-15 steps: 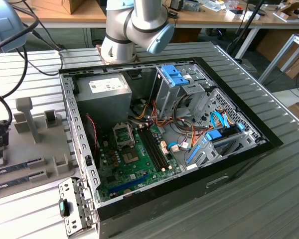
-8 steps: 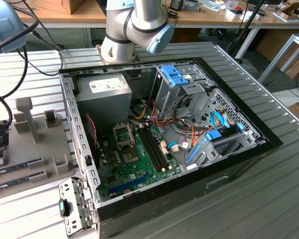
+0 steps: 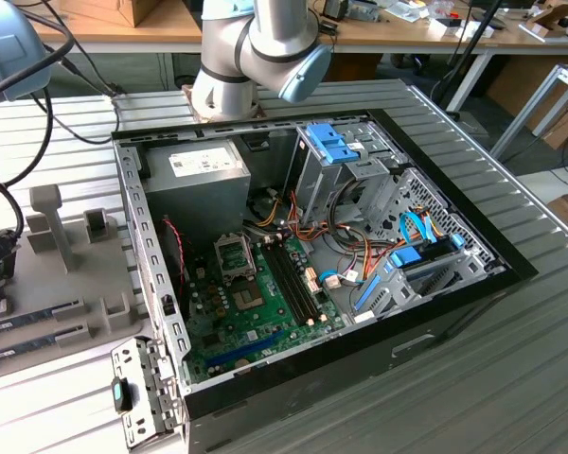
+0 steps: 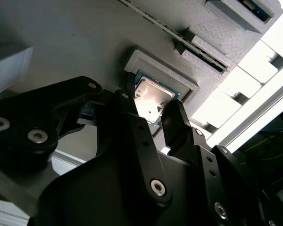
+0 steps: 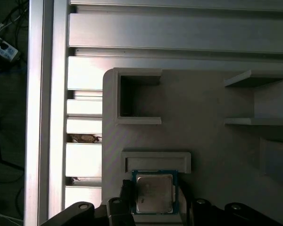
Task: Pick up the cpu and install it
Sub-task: 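Pick up the cpu and move it towards the insertion slot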
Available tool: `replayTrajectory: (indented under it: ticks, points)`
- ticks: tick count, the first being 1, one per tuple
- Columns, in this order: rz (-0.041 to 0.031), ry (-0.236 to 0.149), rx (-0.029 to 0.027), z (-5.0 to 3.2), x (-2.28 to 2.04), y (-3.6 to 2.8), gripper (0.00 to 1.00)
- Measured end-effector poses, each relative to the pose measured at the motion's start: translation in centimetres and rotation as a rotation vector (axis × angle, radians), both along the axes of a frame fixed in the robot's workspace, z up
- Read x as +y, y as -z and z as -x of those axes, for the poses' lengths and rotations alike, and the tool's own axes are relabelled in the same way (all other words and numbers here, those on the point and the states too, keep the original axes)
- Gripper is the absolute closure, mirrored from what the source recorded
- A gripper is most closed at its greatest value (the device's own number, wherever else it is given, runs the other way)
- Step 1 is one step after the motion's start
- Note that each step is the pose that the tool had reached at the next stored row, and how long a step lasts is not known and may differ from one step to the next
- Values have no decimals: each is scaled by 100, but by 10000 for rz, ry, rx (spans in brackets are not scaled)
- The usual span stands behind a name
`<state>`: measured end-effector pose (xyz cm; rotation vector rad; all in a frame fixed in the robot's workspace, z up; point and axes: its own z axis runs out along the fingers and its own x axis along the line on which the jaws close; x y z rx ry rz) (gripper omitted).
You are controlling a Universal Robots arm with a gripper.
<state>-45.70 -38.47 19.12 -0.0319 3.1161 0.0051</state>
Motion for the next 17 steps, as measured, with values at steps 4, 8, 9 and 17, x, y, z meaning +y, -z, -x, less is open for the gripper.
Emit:
replayTrajectory:
  ticks: [4,8,9,17]
  points:
    - [0,0,0,0,0,2,53]
    - [-2,0,-3,0,0,1,53]
    - [-2,0,-3,-1,0,-2,53]
    - [-59,0,1,0,0,-37,53]
